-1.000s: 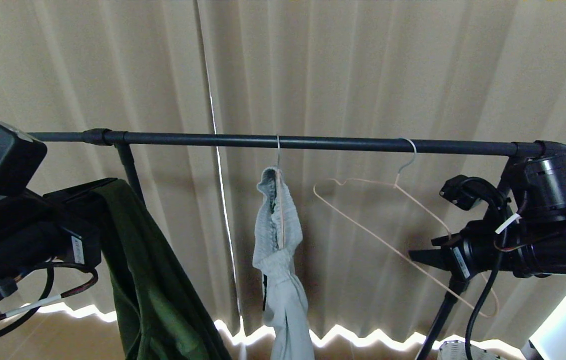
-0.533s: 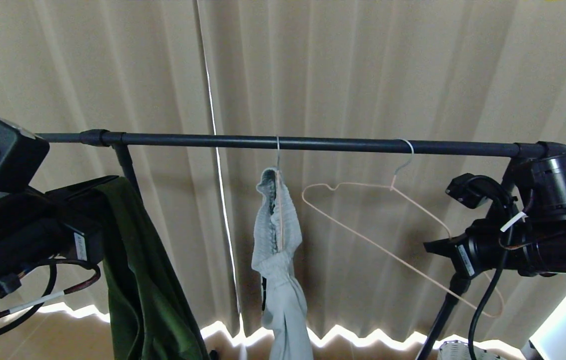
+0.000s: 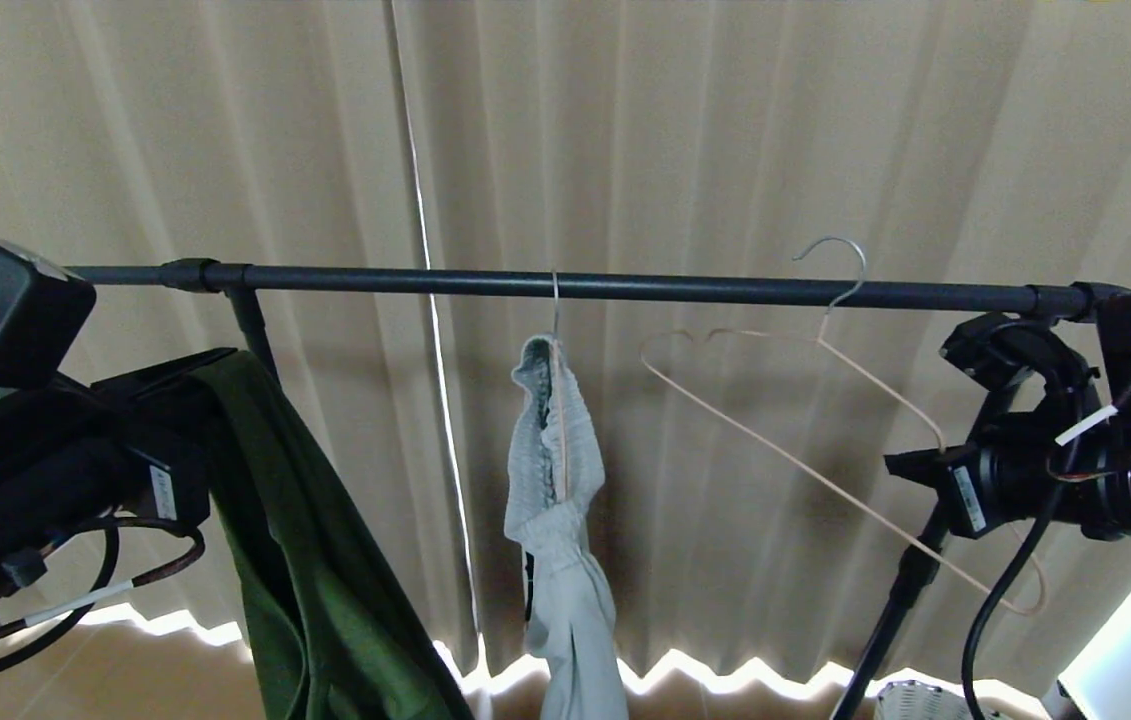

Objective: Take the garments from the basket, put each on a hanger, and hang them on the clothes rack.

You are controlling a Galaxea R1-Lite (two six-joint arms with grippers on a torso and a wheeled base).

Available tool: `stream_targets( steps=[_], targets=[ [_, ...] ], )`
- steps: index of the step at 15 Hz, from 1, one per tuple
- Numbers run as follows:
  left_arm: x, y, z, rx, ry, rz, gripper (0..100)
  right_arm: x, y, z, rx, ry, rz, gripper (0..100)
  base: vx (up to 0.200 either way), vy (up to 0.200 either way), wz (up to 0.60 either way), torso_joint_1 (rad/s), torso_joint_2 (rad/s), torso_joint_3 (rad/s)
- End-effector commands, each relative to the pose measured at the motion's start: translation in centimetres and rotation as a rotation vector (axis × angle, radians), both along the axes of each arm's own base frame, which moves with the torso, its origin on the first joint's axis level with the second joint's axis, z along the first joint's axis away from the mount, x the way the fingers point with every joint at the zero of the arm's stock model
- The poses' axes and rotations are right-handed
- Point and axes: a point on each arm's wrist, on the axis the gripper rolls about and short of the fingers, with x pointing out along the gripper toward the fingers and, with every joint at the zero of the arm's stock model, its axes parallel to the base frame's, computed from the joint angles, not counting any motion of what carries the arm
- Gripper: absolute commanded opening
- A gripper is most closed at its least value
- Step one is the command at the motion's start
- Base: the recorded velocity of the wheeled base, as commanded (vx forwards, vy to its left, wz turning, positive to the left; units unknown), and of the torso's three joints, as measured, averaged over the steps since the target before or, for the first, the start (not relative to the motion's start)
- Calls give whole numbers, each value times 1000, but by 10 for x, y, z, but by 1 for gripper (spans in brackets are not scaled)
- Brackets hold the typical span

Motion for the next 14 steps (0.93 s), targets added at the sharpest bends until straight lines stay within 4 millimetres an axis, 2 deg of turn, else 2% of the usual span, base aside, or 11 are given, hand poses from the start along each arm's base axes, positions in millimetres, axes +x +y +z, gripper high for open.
stream_targets(
  steps=[1, 5, 8, 14],
  targets=[
    [1, -1, -2, 3, 8, 1, 0, -21, -6, 12, 10, -61, -4, 0, 0, 0, 0, 0, 0, 0],
    [2, 0, -2, 1, 8, 7, 0, -50, -13, 12, 14, -87, -8, 0, 0, 0, 0, 0, 0, 0],
    [4, -1, -3, 4, 17, 9, 0, -63, -17, 9, 0, -97, -28, 0, -200, 0, 0, 2, 6, 4],
    [5, -1, -5, 8, 24, 9, 0, -67, -18, 7, -4, -98, -35, 0, -200, 0, 0, 0, 2, 5]
  ],
)
